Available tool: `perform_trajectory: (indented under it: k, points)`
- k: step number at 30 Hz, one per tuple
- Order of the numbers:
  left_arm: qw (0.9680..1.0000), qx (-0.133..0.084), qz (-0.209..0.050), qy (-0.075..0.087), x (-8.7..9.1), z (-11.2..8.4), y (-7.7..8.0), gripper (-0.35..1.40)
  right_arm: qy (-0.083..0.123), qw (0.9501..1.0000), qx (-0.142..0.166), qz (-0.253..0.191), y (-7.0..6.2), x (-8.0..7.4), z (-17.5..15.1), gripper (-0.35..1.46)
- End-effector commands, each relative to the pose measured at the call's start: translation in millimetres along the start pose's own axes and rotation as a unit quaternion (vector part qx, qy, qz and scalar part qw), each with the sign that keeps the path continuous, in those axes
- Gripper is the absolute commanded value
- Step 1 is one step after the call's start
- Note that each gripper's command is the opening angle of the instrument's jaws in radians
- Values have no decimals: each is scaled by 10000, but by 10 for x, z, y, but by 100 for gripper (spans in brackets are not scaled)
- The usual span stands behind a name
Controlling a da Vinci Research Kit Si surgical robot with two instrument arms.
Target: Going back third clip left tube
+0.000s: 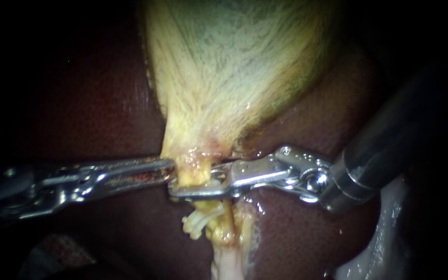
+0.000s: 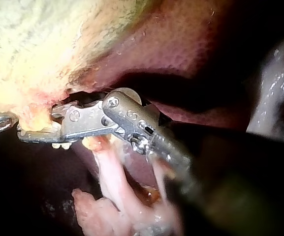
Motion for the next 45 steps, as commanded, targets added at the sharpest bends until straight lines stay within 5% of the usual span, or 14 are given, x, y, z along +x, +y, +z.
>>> perform_trajectory:
  k: [1, 15, 21, 24, 39, 45]
  points:
    - [10000, -4, -3, -2, -1, -1, 0, -35, -11, 10000, -19, 25, 0, -2, 0, -35]
    - [10000, -11, -29, -61, -9, -7, 1, -35, -32, 9998, -31, 186, 0, -8, 0, -35]
    - [10000, -11, -29, -61, -9, -7, 1, -35, -40, 9998, -37, 169, -1, -13, 4, 32]
    - [10000, -14, -30, -62, -9, -8, 1, -35, -21, 9998, -67, 170, -3, -12, 6, 43]
    - [10000, -36, -27, -74, -5, -18, -22, -35, 185, 9964, -620, -550, 20, -9, 2, 59]
    - [10000, -28, -25, -71, -5, -17, -18, -35, 262, 9954, -769, -505, 12, -15, -13, 59]
